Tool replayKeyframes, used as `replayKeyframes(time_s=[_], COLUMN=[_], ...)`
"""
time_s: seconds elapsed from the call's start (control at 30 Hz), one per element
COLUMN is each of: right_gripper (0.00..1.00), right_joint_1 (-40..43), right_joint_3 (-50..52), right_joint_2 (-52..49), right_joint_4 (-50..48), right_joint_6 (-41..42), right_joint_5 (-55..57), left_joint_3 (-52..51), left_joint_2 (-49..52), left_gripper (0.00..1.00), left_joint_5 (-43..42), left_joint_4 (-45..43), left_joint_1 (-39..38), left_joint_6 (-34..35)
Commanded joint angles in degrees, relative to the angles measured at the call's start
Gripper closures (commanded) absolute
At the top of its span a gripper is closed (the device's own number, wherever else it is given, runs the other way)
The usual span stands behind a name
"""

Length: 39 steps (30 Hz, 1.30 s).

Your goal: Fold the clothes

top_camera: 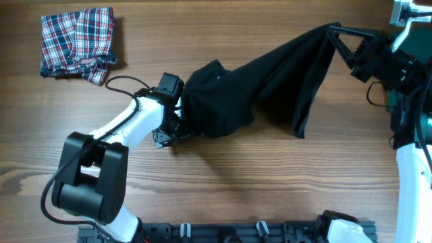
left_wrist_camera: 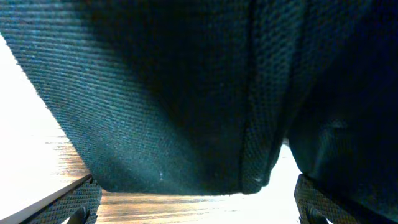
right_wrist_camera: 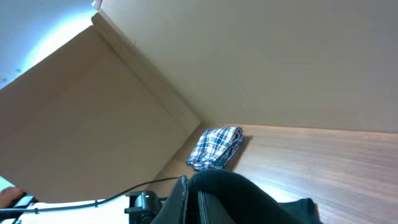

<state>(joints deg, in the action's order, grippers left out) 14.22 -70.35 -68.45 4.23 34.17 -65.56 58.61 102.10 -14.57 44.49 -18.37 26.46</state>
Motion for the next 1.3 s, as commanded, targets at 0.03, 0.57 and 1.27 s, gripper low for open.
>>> replayKeyframes(time_s=[0.03,0.57,1.27], right_gripper=[0.96,0.96,0.96], right_joint_1=[0.5,0.5,0.5], right_joint_3=[-1.4,-1.4,-1.3], right_joint_2=[0.5,0.5,-3.0], right_joint_4=[-0.5,-0.5,23.5], right_joint_6=[1.0,0.3,-13.2], right_joint_5=[-2.5,-3.4,34.7], left_joint_3=[-0.3,1.0,10.4], left_joint_2=[0.3,1.3,-17.4], left_gripper=[0.00,0.96,0.96], left_joint_5=[1.0,4.1,8.3], left_joint_4=[-2.1,-4.4,5.0], left_joint_1=[0.3,0.8,21.5], left_joint_6=[-0.5,-0.7,-8.3])
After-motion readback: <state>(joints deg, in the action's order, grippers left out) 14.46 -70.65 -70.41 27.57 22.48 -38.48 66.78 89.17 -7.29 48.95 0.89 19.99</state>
